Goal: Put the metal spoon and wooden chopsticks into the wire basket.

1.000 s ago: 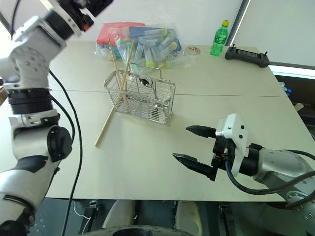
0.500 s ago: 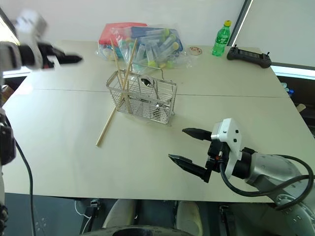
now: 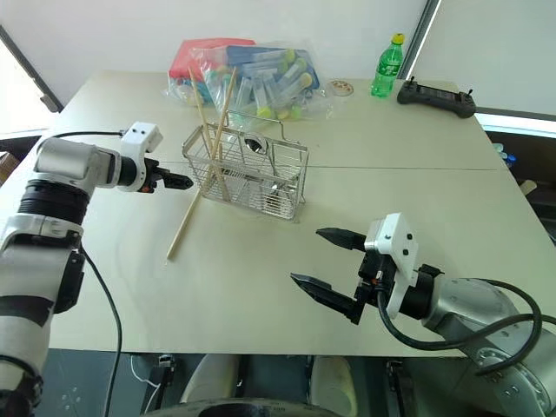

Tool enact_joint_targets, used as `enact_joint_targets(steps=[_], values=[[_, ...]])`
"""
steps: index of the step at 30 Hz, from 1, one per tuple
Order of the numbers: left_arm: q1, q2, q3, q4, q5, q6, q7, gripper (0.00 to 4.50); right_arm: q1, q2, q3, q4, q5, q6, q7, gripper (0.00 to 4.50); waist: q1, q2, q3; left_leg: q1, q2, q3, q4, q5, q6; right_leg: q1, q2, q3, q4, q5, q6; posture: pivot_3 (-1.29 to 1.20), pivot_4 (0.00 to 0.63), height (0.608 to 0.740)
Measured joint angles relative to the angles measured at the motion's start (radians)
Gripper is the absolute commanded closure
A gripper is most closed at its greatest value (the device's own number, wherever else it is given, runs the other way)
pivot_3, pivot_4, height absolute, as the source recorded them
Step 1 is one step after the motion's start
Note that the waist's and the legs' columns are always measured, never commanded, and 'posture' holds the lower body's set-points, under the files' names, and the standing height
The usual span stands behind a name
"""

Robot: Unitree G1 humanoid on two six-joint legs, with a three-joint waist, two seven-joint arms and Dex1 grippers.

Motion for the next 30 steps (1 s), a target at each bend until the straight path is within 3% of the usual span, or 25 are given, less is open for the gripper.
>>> enact_joint_targets(steps=[14,30], values=[[-0.114,-0.083,0.068,0.3,0.056,-0.166,0.058,0.04,0.059,0.002,-0.012,-0.036,0.001,-0.002,-0.041,0.0,0.001,0.0,0.0,0.0,0.0,0.0,0.0,0.0,0.0,0.0,0.0,0.0,0.0,0.0,0.001,0.0,0.15,0.691],[-0.157,-0.149,0.157,0.46,0.086,-0.313,0.125,0.04,0.064,0.001,-0.016,-0.037,0.002,-0.021,-0.047,0.0,0.003,0.0,0.0,0.001,0.0,0.0,0.001,0.0,0.0,0.002,0.0,0.0,0.0,0.0,0.001,0.0,0.15,0.691]])
